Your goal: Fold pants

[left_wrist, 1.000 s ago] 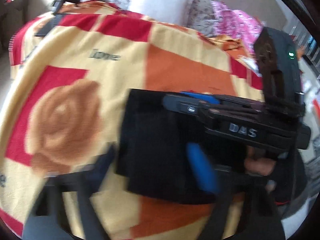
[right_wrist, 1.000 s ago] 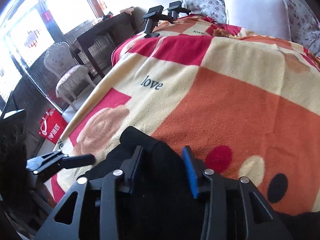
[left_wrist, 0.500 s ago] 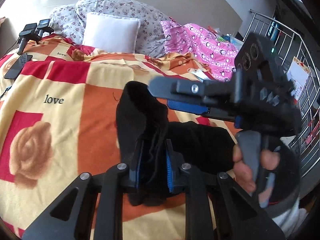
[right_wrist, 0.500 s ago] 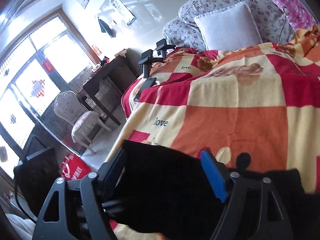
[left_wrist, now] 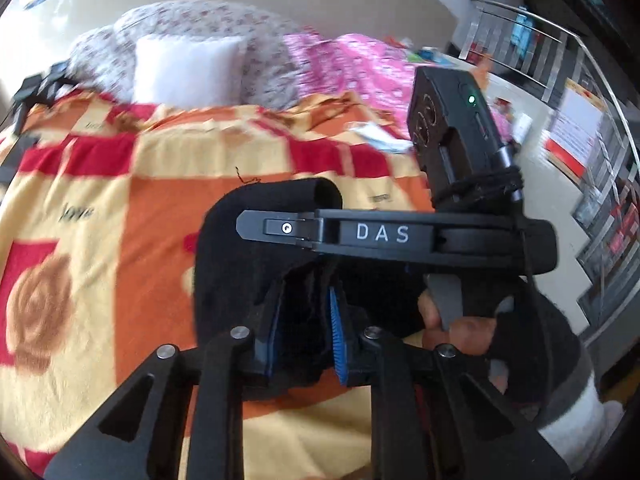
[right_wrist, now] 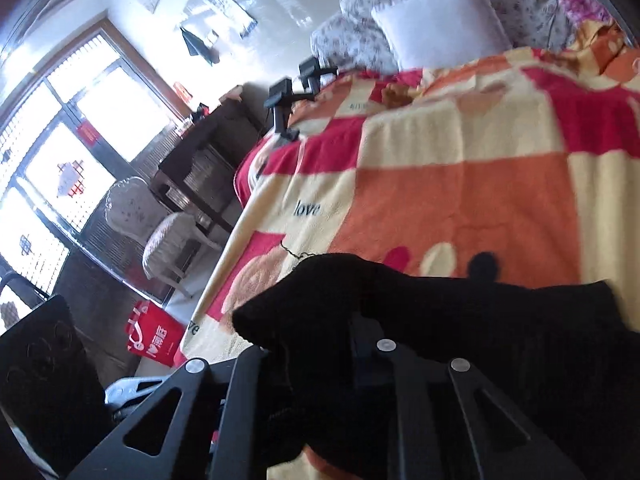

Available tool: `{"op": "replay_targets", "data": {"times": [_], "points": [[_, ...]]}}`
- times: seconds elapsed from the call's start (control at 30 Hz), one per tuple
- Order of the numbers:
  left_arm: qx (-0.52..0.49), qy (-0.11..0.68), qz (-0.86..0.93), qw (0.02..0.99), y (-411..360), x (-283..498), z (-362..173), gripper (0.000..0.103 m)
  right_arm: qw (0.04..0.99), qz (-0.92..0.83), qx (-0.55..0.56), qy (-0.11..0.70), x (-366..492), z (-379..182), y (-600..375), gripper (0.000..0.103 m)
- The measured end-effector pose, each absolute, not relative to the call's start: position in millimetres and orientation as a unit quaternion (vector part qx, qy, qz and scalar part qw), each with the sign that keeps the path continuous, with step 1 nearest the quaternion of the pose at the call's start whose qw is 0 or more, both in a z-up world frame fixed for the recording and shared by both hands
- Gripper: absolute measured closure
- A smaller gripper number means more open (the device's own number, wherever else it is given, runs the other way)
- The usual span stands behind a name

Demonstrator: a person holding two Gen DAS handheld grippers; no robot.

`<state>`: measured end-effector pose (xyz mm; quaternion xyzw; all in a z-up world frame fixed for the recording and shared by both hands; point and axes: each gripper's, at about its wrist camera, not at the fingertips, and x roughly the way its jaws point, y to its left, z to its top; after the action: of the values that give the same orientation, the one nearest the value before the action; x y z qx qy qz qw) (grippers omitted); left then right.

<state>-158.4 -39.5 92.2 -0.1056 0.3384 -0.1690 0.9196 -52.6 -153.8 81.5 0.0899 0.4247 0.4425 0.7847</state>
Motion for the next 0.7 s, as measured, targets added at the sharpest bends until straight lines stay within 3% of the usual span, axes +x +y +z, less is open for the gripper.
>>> {"op": "replay_targets", "data": {"times": [0.03, 0.1, 0.13, 0.37, 0.47, 0.5, 0.53, 0.7], "points": [[-0.102, 0.330, -0.187, 0.919, -45.7, -159.3, 101.1, 0.080, 0.791, 0.439, 0.087, 0.418, -53.2, 86.4, -162.3, 0.090], [-0.095, 0.315, -0.215, 0.919, -53.8, -160.1, 116.6, 0.048, 0.812, 0.415, 0.086, 0.401, -52.2, 100.5, -198.4, 0.090], [-0.094, 0.310, -0.220, 0.920, -55.0, -160.0, 120.6, 0.043, 0.821, 0.402, 0.090, 0.395, -51.0, 104.9, -217.8, 0.090], [-0.045, 0.338, -0.182, 0.922, -76.9, -126.4, 108.5, 0.041, 0.865, 0.284, 0.066, 0.408, -35.5, 95.6, -326.2, 0.089], [-0.034, 0.374, -0.167, 0.912, -92.7, -105.5, 85.9, 0.041, 0.867, 0.214, 0.037, 0.449, -17.2, 61.8, -340.1, 0.072], [-0.029, 0.381, -0.163, 0.910, -98.7, -103.7, 81.2, 0.041, 0.867, 0.202, 0.040, 0.453, -14.7, 56.1, -344.5, 0.056], [-0.021, 0.391, -0.157, 0.906, -104.1, -94.8, 73.8, 0.041, 0.869, 0.192, 0.049, 0.453, -14.3, 53.4, -351.2, 0.048], [-0.002, 0.395, -0.131, 0.909, -115.7, -80.6, 70.8, 0.041, 0.900, 0.181, 0.062, 0.391, -39.8, 96.9, -368.6, 0.047]]}}
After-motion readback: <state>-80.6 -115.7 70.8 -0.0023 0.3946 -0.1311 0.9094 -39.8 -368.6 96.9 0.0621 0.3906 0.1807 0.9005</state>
